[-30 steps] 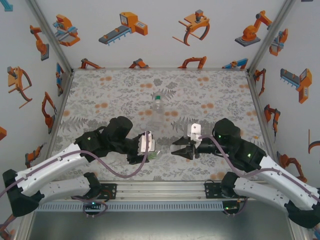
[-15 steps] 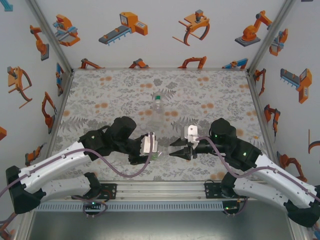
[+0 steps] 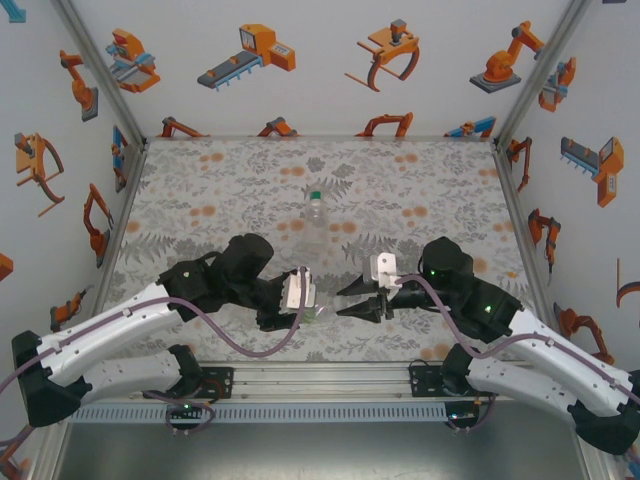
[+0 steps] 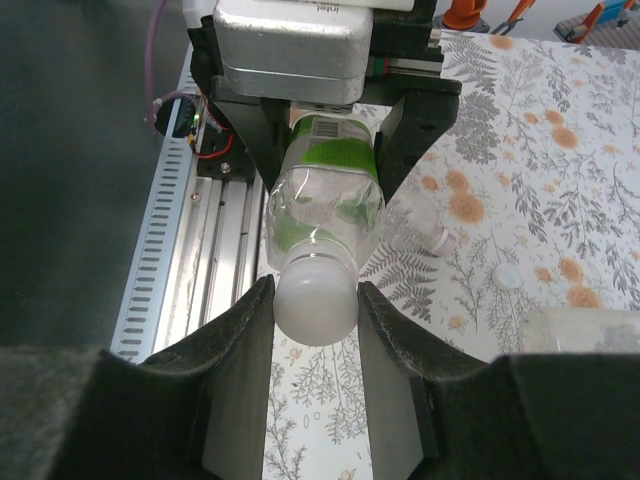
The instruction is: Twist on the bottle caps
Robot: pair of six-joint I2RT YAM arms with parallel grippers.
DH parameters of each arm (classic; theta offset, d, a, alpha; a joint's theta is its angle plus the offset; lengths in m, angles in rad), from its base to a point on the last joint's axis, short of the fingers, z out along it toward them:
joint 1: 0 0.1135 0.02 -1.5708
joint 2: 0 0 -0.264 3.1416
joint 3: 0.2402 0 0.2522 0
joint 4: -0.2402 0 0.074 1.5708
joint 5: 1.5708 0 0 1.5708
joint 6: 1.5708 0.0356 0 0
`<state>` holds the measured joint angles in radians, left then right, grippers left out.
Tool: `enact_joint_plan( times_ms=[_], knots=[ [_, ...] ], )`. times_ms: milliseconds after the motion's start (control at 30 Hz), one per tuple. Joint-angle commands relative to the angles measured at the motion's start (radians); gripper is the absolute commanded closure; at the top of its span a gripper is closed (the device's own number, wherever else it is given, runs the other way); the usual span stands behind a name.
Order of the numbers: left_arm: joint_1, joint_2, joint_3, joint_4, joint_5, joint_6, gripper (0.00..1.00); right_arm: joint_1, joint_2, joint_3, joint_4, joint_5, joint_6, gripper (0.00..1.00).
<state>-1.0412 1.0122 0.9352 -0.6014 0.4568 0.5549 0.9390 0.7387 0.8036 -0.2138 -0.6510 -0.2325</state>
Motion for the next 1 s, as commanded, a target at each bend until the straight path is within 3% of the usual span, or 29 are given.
enact_joint_plan(
  times_ms=[0, 333, 633, 833, 967],
  knots=[
    [-0.009, 0.005, 0.045, 0.029, 0.024, 0.002, 1.00, 0.009, 0.001, -0.014, 0.039, -0.038, 0.012, 0.90],
    [-0.009, -0.012, 0.039, 0.051, 0.045, 0.001, 1.00, 0.009, -0.019, -0.024, 0.005, 0.077, 0.003, 0.93],
    [-0.014, -0.014, 0.037, 0.069, 0.052, -0.005, 1.00, 0.012, -0.019, -0.030, 0.007, 0.065, 0.007, 0.93],
    [-0.014, 0.002, 0.037, 0.084, 0.035, -0.015, 1.00, 0.014, -0.017, -0.036, 0.022, -0.044, 0.019, 0.94],
    [-0.013, 0.003, 0.039, 0.092, 0.049, -0.015, 1.00, 0.016, -0.019, -0.037, 0.019, -0.001, 0.020, 0.95]
  ],
)
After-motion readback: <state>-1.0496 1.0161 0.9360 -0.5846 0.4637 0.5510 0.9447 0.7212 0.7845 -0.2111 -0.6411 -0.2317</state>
